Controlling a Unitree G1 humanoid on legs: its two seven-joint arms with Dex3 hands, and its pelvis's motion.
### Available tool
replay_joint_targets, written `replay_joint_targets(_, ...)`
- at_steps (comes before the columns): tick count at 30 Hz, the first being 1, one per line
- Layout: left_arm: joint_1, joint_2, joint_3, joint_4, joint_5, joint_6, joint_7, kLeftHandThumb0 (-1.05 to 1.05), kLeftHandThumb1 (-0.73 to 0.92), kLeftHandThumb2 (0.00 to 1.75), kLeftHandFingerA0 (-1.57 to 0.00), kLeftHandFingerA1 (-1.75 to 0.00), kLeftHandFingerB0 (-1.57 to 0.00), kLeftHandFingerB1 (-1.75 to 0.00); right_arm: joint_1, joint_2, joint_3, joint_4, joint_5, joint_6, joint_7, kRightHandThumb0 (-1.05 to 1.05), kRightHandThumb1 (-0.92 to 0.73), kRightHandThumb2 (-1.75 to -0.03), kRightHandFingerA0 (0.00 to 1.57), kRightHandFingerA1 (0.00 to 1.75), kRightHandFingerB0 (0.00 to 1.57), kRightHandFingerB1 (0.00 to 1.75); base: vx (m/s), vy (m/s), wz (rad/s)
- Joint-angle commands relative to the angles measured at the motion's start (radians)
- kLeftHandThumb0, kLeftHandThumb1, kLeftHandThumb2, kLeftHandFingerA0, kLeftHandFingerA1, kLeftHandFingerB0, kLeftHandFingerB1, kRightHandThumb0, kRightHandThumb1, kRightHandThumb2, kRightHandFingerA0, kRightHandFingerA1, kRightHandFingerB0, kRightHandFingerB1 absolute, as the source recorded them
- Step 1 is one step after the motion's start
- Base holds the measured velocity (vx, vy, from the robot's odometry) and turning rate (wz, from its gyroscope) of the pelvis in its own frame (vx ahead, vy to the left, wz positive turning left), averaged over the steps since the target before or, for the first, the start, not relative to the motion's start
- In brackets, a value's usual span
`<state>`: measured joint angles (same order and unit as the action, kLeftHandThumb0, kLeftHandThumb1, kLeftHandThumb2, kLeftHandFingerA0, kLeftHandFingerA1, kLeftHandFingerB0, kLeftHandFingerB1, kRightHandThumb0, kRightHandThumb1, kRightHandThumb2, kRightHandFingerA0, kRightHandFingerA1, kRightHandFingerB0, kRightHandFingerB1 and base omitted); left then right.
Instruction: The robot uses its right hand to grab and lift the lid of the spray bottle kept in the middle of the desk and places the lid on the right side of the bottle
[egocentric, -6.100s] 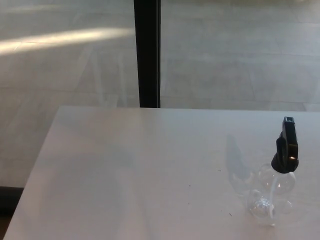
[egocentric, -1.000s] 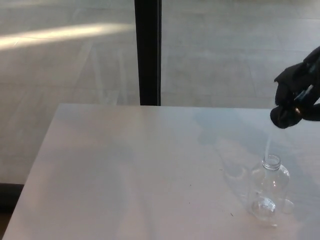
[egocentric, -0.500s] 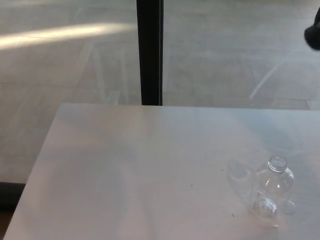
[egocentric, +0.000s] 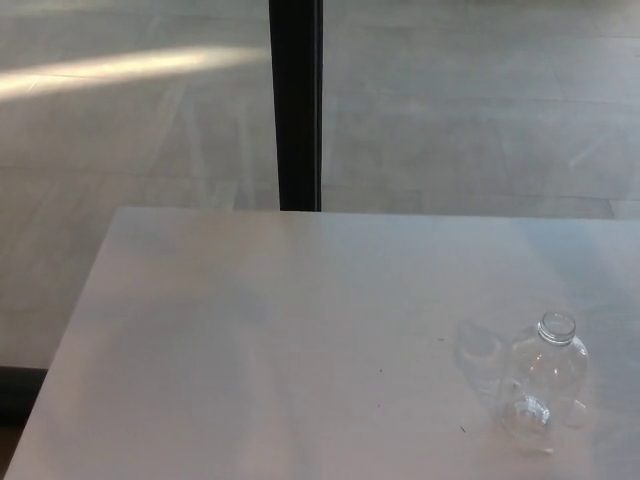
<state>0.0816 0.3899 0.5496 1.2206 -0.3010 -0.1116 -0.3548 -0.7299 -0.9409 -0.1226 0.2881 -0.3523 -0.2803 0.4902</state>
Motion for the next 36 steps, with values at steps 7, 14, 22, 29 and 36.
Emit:
replay_joint_targets(7,-0.001,0.004,0.007,0.007,-0.016,-0.019,-0.001,-0.82,0.9,0.67,-0.51,-0.49,-0.33,-0.37,0.336,0.023,0.05,-0.124,-0.084,0.063,-0.066,-0.17,-0.66,-0.79,0.9,1.56,0.88,0.96,0.0,0.0,0.0)
replay_joint_targets(14,0.001,0.003,0.007,0.004,-0.014,-0.024,-0.007,-0.81,0.72,1.09,-0.44,-0.59,-0.27,-0.5,0.455,0.1,0.11,-0.148,-0.169,0.147,-0.144,-0.21,-0.68,-0.72,0.85,1.58,0.86,0.86,0.0,0.0,0.0)
replay_joint_targets(22,0.001,0.003,0.01,0.005,-0.016,-0.022,-0.001,-0.79,0.72,1.11,-0.47,-0.62,-0.26,-0.5,0.495,0.155,0.162,-0.115,-0.218,0.243,-0.154,-0.22,-0.77,-0.67,0.78,1.5,0.76,0.65,0.0,0.0,0.0)
replay_joint_targets(29,0.008,-0.002,0.012,0.005,-0.018,-0.029,-0.004,-0.83,0.9,0.68,-0.52,-0.51,-0.36,-0.38,0.507,0.141,0.217,-0.111,-0.246,0.31,-0.11,-0.32,-0.75,-0.62,0.72,0.94,0.5,0.43,0.0,0.0,0.0)
replay_joint_targets(36,0.007,-0.003,0.007,0.004,-0.017,-0.031,-0.002,-0.82,0.91,0.69,-0.52,-0.51,-0.34,-0.37,0.5,0.104,0.264,-0.105,-0.271,0.379,-0.029,-0.55,-0.62,-0.73,0.14,0.42,0.14,0.33,0.0,0.0,0.0)
